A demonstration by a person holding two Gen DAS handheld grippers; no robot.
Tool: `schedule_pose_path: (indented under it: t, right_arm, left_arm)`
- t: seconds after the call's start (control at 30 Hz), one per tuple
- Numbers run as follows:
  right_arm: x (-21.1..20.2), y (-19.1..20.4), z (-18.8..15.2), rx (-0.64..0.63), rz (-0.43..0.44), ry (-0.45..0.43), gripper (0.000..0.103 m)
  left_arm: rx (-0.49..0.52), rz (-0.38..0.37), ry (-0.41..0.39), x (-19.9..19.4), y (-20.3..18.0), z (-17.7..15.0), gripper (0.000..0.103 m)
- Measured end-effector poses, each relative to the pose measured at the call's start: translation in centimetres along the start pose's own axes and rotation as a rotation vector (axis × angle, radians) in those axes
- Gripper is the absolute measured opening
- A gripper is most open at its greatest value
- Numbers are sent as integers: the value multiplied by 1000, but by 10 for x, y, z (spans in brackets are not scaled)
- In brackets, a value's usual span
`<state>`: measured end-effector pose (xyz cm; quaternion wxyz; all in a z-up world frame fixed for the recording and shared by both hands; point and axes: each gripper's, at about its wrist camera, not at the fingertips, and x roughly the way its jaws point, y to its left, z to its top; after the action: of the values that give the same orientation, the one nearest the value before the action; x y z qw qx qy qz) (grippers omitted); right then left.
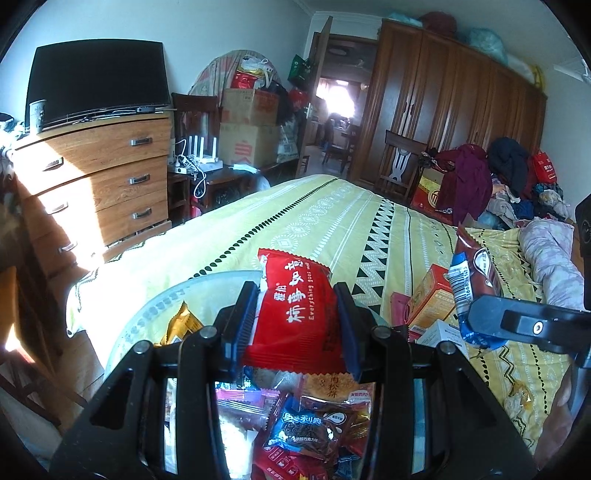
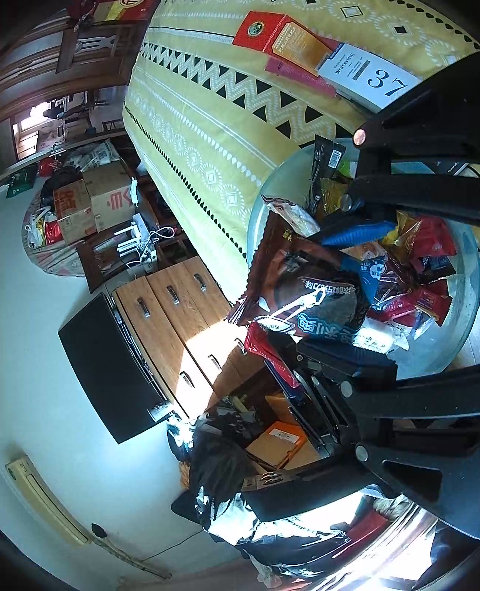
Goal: Organize snacks
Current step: 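Lower both packets into the bowl and open both grippers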
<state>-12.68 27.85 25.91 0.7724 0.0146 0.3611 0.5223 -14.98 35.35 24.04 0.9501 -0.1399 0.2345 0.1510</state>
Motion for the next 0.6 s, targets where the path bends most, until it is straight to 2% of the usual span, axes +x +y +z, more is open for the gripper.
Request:
schedule_pose_path:
  t: [0.6]
  right_arm:
    - [4, -3, -4, 1, -18, 27, 50]
  left_arm:
    - [-8, 17, 27, 8, 8, -3, 42]
